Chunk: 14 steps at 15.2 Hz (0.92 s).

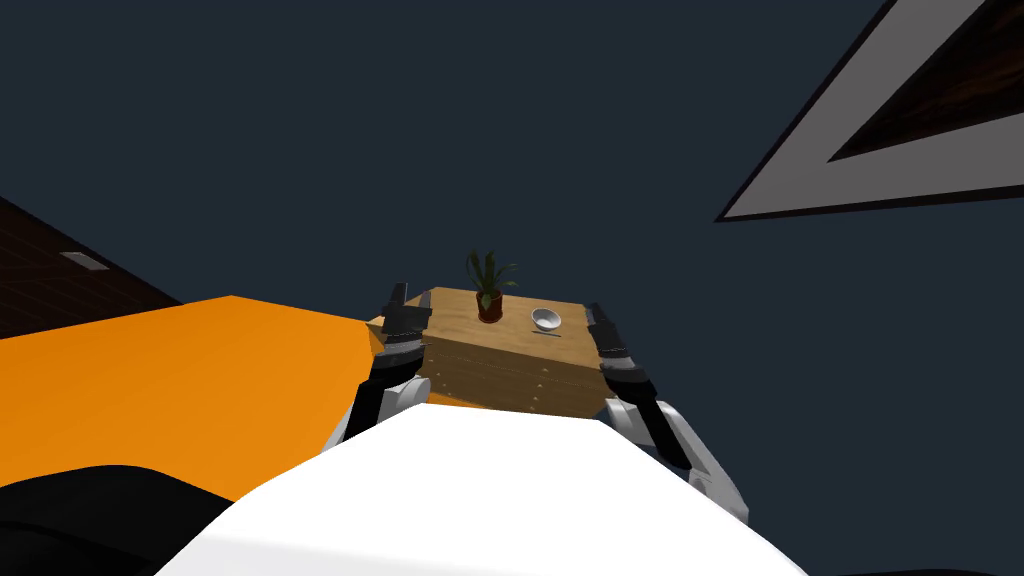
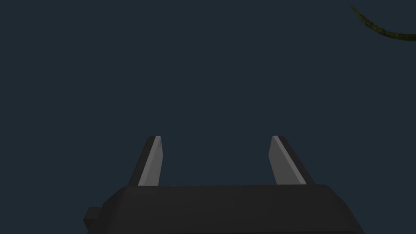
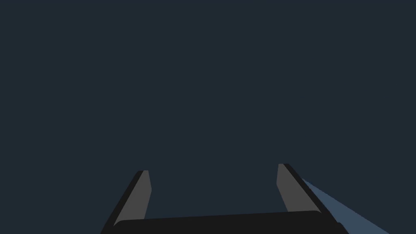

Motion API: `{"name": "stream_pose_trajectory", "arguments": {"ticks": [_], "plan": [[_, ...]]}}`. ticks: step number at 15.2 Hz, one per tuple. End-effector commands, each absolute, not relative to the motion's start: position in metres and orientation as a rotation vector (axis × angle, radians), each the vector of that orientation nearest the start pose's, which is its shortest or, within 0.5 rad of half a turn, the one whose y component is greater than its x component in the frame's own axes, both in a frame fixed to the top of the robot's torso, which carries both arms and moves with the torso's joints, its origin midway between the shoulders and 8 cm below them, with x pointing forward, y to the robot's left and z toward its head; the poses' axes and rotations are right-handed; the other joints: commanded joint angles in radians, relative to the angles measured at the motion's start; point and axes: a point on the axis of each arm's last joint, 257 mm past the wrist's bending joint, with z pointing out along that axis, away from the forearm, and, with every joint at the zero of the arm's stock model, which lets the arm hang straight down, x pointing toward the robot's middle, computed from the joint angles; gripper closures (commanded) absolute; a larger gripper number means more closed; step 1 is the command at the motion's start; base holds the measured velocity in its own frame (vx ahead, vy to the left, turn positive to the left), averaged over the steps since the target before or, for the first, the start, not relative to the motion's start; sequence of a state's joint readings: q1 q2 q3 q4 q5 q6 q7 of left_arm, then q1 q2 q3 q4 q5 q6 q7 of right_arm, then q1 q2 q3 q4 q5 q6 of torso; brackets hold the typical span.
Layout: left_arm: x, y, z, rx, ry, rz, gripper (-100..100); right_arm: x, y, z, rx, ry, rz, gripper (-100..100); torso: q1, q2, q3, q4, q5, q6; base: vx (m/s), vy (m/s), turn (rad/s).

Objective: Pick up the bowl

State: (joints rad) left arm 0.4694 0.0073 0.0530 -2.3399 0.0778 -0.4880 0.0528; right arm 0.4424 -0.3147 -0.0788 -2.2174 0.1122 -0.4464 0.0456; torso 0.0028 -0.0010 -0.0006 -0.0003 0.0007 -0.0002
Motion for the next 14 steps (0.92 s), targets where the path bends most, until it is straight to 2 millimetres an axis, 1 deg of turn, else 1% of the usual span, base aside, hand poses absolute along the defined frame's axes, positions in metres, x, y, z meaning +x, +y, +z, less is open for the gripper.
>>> {"name": "stream_pose_trajectory", "arguments": {"ticks": [1,2,3,4,5,6,7,8,10,11,12,13,14], "plan": [[0.33,0.298,0.059,-0.647,0.501,-1.378,0,0.372,-0.267,0.002,0.332,0.979,1.071,-100,0.0,0.0,0.0,0.0,0.0,0.0,0.006,0.03,0.021],[0.33,0.298,0.059,-0.647,0.501,-1.378,0,0.377,-0.266,-0.01,0.288,1.032,1.028,-100,0.0,0.0,0.0,0.0,0.0,0.0,0.007,0.035,0.054],[0.33,0.298,0.059,-0.647,0.501,-1.378,0,0.377,-0.265,-0.01,0.279,1.039,1.026,-100,0.0,0.0,0.0,0.0,0.0,0.0,0.005,0.038,0.076],[0.33,0.298,0.059,-0.647,0.501,-1.378,0,0.382,-0.266,-0.023,0.24,1.087,0.981,-100,0.0,0.0,0.0,0.0,0.0,0.0,-0.001,0.051,0.114],[0.33,0.298,0.059,-0.647,0.501,-1.378,0,0.382,-0.264,-0.024,0.223,1.1,0.978,-100,0.0,0.001,0.0,0.0,0.0,0.0,-0.003,0.051,0.088],[0.33,0.298,0.059,-0.647,0.501,-1.378,0,0.386,-0.266,-0.038,0.184,1.146,0.93,-100,0.0,0.001,0.0,0.0,0.0,0.0,0.005,0.06,0.105],[0.33,0.298,0.059,-0.647,0.501,-1.379,0,0.386,-0.265,-0.038,0.163,1.16,0.925,-100,0.001,0.001,0.0,0.0,0.0,0.0,0.011,0.058,0.085],[0.33,0.298,0.059,-0.647,0.501,-1.378,0,0.391,-0.268,-0.053,0.124,1.204,0.876,-100,0.001,0.0,0.0,0.0,0.0,0.0,0.011,0.061,0.107],[0.33,0.298,0.059,-0.647,0.501,-1.378,0,0.391,-0.267,-0.053,0.1,1.219,0.87,-100,0.001,0.0,0.0,0.0,0.0,0.0,0.008,0.048,0.064],[0.33,0.298,0.059,-0.647,0.501,-1.378,0,0.395,-0.27,-0.068,0.05,1.269,0.816,-100,0.0,0.0,0.0,0.0,0.0,0.0,0.01,0.046,0.068],[0.33,0.298,0.059,-0.647,0.501,-1.378,0,0.395,-0.27,-0.068,0.034,1.278,0.811,-100,0.0,0.0,0.0,0.0,0.0,0.0,0.009,0.047,0.087],[0.33,0.298,0.059,-0.647,0.501,-1.378,0,0.398,-0.275,-0.084,-0.009,1.322,0.758,-100,0.0,0.0,0.0,0.0,0.0,0.0,0.012,0.058,0.143],[0.33,0.298,0.059,-0.647,0.501,-1.379,0,0.398,-0.275,-0.084,-0.031,1.334,0.751,-100,0.001,0.0,0.0,0.0,0.0,0.0,0.012,0.059,0.111]]}}
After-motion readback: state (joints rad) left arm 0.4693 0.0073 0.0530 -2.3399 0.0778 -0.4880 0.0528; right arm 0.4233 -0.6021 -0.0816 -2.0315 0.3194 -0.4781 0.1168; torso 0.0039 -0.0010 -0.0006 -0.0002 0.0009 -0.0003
